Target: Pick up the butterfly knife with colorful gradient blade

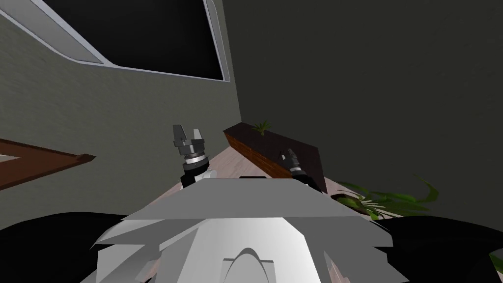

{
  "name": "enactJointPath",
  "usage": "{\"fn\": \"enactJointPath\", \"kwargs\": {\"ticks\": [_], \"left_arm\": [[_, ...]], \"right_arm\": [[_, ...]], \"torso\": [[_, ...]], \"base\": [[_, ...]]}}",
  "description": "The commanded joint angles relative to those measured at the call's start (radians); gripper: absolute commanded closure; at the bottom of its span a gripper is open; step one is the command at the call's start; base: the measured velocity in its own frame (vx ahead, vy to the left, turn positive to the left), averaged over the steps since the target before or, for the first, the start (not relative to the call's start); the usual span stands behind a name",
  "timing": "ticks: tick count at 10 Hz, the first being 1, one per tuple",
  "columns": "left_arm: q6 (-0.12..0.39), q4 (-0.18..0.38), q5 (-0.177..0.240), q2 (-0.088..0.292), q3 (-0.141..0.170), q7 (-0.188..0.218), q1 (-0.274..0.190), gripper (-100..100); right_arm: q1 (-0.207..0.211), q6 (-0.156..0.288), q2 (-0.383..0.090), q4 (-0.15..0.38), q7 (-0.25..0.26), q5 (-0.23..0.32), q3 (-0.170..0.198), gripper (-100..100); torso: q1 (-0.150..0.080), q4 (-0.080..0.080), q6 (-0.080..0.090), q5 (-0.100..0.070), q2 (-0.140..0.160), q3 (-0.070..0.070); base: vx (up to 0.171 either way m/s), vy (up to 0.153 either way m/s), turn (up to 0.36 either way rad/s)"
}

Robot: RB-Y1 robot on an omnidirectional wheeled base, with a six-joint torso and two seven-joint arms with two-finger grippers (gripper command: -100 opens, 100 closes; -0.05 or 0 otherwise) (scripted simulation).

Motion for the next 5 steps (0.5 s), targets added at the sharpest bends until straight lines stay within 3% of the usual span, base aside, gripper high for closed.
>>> {"fn": "enactJointPath", "kwargs": {"ticks": [1,2,4,5], "left_arm": [[0.000,0.000,0.000,0.000,0.000,0.000,0.000,0],[0.000,0.000,0.000,0.000,0.000,0.000,0.000,0],[0.000,0.000,0.000,0.000,0.000,0.000,0.000,0],[0.000,0.000,0.000,0.000,0.000,0.000,0.000,0]], "right_arm": [[0.018,0.040,-0.026,0.023,0.002,-0.025,0.014,-100],[0.018,0.040,-0.026,0.023,0.002,-0.025,0.014,-100],[0.044,0.104,-0.082,0.078,-0.004,-0.068,0.038,-100],[0.044,0.104,-0.082,0.078,-0.004,-0.068,0.038,-100]], "torso": [[0.000,0.000,0.000,0.000,0.000,0.000],[-0.001,0.000,0.000,0.000,-0.001,-0.001],[-0.001,-0.001,0.000,0.000,-0.002,-0.001],[-0.003,0.000,0.000,-0.001,-0.001,-0.001]], "base": [[-0.042,-0.046,0.384],[-0.036,-0.049,0.276],[-0.052,-0.057,0.489],[-0.050,-0.059,0.291]]}}
